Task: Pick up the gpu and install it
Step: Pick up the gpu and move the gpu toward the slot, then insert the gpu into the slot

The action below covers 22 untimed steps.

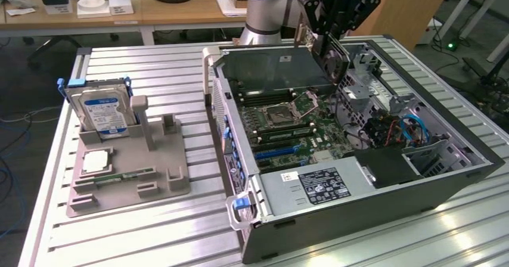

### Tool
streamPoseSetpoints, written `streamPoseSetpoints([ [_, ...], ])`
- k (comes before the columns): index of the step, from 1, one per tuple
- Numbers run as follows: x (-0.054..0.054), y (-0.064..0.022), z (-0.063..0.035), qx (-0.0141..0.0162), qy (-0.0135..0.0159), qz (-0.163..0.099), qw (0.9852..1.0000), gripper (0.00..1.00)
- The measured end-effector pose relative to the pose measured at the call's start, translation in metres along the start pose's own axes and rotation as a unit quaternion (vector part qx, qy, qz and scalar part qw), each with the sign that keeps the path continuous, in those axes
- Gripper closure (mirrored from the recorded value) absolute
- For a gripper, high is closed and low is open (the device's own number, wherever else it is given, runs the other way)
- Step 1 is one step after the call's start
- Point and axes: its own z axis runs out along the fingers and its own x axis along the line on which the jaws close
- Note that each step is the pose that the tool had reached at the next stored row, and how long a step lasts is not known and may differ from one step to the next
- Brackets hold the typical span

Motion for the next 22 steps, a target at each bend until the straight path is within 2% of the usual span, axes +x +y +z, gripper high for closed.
streamPoseSetpoints([
  [15, -0.0006, 0.0001, 0.0000, -0.0003, 0.0000, -0.001, 1.0000, 0.73],
  [22, -0.0006, 0.0000, 0.0000, -0.0010, 0.0005, -0.026, 0.9997, 0.73],
])
